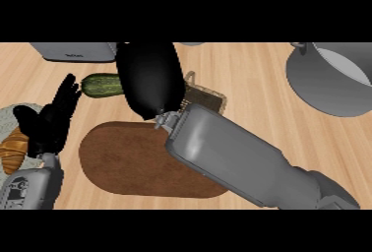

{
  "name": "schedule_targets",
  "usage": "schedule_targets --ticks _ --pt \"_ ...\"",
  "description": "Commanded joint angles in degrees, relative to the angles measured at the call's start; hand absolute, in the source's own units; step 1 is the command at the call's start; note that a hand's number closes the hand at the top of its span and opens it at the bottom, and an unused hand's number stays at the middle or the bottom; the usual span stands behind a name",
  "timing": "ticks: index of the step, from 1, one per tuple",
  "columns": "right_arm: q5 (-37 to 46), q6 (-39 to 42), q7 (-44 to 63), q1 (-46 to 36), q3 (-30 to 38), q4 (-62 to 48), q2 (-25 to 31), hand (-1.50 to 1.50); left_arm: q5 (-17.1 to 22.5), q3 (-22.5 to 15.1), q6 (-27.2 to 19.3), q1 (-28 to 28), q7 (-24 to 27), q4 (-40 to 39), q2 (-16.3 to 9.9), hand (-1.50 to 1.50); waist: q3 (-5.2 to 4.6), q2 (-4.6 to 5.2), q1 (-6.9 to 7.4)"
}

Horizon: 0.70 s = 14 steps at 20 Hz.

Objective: Pick the squash from the cutting board and place it in the basket

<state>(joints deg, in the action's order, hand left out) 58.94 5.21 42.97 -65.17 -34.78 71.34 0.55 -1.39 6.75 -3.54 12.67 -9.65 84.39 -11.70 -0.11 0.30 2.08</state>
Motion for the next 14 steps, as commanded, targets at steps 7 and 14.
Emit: schedule_targets --ticks 7,14 --pt "-11.14 9.38 0.83 -9.36 0.75 -15.31 -0.55 1.5 -0.63 -0.41 -0.28 0.03 -1.37 1.29 0.22 0.0 0.04 -0.16 -0.18" --pt "-9.68 3.13 -5.24 -9.3 1.54 -22.13 -0.55 1.5 1.16 2.73 0.91 1.89 0.15 -2.39 -1.21 0.0 0.06 -0.06 -0.96"
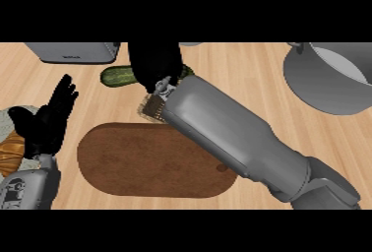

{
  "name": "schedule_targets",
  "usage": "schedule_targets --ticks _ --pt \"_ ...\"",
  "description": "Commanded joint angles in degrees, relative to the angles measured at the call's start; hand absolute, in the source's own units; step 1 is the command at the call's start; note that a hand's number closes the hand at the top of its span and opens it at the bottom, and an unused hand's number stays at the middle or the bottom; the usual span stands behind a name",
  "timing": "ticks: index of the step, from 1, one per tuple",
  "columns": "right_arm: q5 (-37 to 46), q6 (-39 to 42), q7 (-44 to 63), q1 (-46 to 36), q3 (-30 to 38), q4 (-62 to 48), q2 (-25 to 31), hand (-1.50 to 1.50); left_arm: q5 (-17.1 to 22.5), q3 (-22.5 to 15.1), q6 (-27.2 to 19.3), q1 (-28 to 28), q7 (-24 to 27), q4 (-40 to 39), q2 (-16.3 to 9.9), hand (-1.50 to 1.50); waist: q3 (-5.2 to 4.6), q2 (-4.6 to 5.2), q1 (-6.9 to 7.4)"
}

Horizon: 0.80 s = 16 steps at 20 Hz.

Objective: Pick the squash from the cutting board and place it in the basket

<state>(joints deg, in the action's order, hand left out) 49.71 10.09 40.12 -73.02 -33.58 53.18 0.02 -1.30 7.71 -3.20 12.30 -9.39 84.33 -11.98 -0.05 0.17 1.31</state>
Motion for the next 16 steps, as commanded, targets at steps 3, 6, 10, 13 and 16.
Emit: schedule_targets --ticks 3,6,10,13,16 --pt "0.21 -3.92 -0.84 -0.67 -0.14 -2.47 -0.02 1.5 1.31 1.99 2.3 -2.11 2.73 -0.65 -1.71 0.0 0.0 -0.02 -0.07" --pt "3.81 -3.08 -7.93 -1.39 3.55 -9.98 0.13 1.5 0.25 0.66 0.58 -0.07 0.57 -0.25 -0.16 0.0 0.01 0.08 -0.34" --pt "5.21 -4.55 -6.79 2.27 0.61 -8.81 -0.02 1.5 -0.9 -0.13 -0.36 -1.51 0.34 0.78 0.76 0.0 0.02 -0.03 -0.54" --pt "5.19 -4.98 -2.68 5.99 -3.64 -3.28 -0.02 1.5 -2.23 -0.81 -2.25 1.24 -0.7 -0.19 1.83 0.0 0.03 -0.13 -0.7" --pt "6.26 -3.13 -6.73 3.76 0.44 -7.34 -0.01 1.5 0.0 0.77 0.33 0.98 -2.55 1.27 -0.19 0.0 0.03 -0.06 -0.55"
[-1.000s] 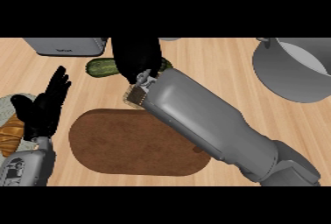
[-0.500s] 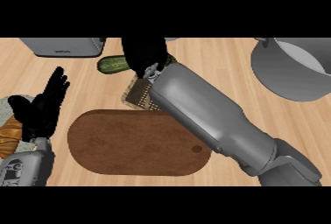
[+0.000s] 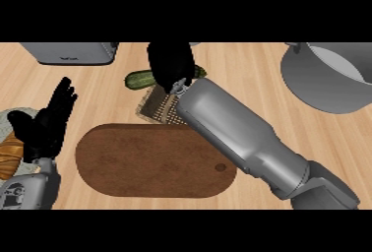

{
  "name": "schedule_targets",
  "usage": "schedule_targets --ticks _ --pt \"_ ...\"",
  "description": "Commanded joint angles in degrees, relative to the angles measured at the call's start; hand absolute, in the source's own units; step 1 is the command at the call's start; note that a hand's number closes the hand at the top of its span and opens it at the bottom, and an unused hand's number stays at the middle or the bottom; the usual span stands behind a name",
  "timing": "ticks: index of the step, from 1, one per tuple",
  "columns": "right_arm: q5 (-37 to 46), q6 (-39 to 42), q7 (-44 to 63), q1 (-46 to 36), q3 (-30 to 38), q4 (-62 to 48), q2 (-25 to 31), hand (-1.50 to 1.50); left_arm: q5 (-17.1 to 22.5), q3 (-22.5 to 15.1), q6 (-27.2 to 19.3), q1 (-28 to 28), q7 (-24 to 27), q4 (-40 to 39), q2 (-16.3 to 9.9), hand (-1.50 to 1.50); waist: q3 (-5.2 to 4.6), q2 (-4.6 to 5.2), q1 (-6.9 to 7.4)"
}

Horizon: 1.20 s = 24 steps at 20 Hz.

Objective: Pick the squash from the cutting board and place it in the basket

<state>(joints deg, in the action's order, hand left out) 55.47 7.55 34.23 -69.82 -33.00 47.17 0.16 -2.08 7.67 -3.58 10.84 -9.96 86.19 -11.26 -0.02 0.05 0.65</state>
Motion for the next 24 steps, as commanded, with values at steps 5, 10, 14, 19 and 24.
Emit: schedule_targets --ticks 5,10,14,19,24 --pt "-2.77 4.86 2.32 1.12 -1.85 1.1 -0.16 1.5 -2.35 -1.05 -1.64 2.88 0.72 -3.53 1.16 0.0 0.0 -0.02 0.04" --pt "-2.85 3.74 -0.22 1.87 0.58 -1.61 -0.16 1.5 -0.13 1.04 -0.39 1.82 -3.41 1.72 -0.91 0.0 0.02 -0.07 0.15" --pt "-3.29 3.82 -0.41 3.07 0.39 -2.68 -0.16 1.5 0.96 2.23 1.93 0.6 2.87 -3.08 -1.29 0.0 -0.01 0.04 0.11" --pt "-3.9 7.4 4.5 3.7 2.13 -2.17 -0.16 1.5 -0.23 0.97 0.64 -0.44 0.81 -0.48 -0.14 0.0 0.0 -0.08 -0.17" --pt "-5.27 5.32 9.52 5.42 1.14 -0.58 -0.16 -1.5 -2.19 -1.63 -1.63 1.54 -2.31 0.9 2.21 0.0 0.02 -0.01 0.06"
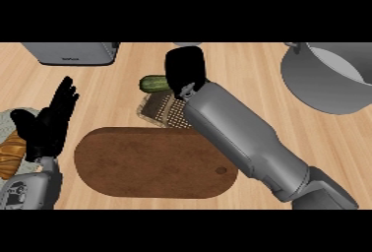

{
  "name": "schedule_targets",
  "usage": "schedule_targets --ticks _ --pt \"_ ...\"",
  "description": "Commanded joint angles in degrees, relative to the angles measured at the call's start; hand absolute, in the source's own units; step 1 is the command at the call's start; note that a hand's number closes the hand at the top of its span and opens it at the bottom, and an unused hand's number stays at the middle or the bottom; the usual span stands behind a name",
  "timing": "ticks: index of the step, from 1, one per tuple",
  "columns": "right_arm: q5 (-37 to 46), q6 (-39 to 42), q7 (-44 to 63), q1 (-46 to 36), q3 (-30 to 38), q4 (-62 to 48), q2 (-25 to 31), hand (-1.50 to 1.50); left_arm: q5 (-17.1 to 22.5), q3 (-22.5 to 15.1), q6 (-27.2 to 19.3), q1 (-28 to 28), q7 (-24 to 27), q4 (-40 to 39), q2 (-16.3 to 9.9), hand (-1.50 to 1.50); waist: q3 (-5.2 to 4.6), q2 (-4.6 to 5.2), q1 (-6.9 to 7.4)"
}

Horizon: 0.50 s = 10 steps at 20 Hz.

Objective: Pick the squash from the cutting board and place it in the basket

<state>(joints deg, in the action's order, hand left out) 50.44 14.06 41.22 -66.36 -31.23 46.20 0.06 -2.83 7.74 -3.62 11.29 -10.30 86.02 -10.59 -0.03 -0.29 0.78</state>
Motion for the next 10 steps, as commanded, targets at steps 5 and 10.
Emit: schedule_targets --ticks 5,10 --pt "-3.52 -10.61 0.64 -2.22 5.77 1.28 -0.05 -1.5 -0.37 -0.86 0.18 -0.74 1.62 0.16 0.91 0.0 0.01 0.56 0.82" --pt "-6.39 -17.41 2.77 2.02 7.32 10.51 -0.06 -1.5 -0.44 0.26 -0.19 -0.17 0.26 -0.16 -0.08 0.0 0.04 0.18 -0.32"
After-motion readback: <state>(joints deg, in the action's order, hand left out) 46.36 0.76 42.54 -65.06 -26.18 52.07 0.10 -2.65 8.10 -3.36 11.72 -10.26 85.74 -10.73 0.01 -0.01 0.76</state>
